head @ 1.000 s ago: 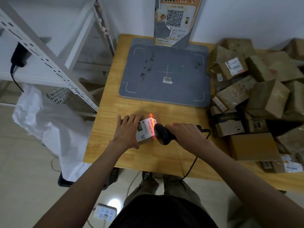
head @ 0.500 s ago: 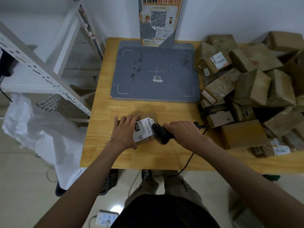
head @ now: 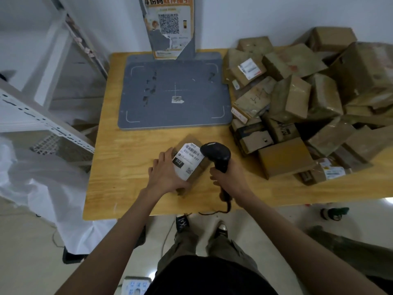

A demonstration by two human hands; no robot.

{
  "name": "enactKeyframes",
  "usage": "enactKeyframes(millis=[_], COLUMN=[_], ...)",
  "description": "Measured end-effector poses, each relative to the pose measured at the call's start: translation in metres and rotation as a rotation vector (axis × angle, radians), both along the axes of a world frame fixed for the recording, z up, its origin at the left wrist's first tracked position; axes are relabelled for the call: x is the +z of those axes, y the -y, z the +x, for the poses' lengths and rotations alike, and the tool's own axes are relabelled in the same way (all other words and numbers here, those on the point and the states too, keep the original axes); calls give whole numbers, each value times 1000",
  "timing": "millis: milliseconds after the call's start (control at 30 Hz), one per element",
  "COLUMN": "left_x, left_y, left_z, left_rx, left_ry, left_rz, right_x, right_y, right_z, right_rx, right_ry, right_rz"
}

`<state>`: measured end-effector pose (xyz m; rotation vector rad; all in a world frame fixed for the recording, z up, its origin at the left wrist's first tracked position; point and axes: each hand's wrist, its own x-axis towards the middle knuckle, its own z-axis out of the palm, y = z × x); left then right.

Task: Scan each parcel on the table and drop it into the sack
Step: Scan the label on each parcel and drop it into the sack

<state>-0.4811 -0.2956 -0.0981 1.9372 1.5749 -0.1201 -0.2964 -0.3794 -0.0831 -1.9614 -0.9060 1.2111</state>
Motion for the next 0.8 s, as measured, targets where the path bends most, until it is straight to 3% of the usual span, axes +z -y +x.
enactKeyframes(millis=[100,300,533,800], left_x=[1,9,25,26], left_y=[23,63,97,129], left_z=[35,70,100,151], left_rx=[132,206,59,-206], left_ry=[86,280,271,268], left_rz=[-70,-55,-81,-169], right_x=[-5,-10,-7,5], right_y=[23,62,113,184], right_z=[8,38,78,104], right_rx=[-162,-205,-256,-528], right_ry=[-146,-166,-92,47], right_rz=[55,103,116,47])
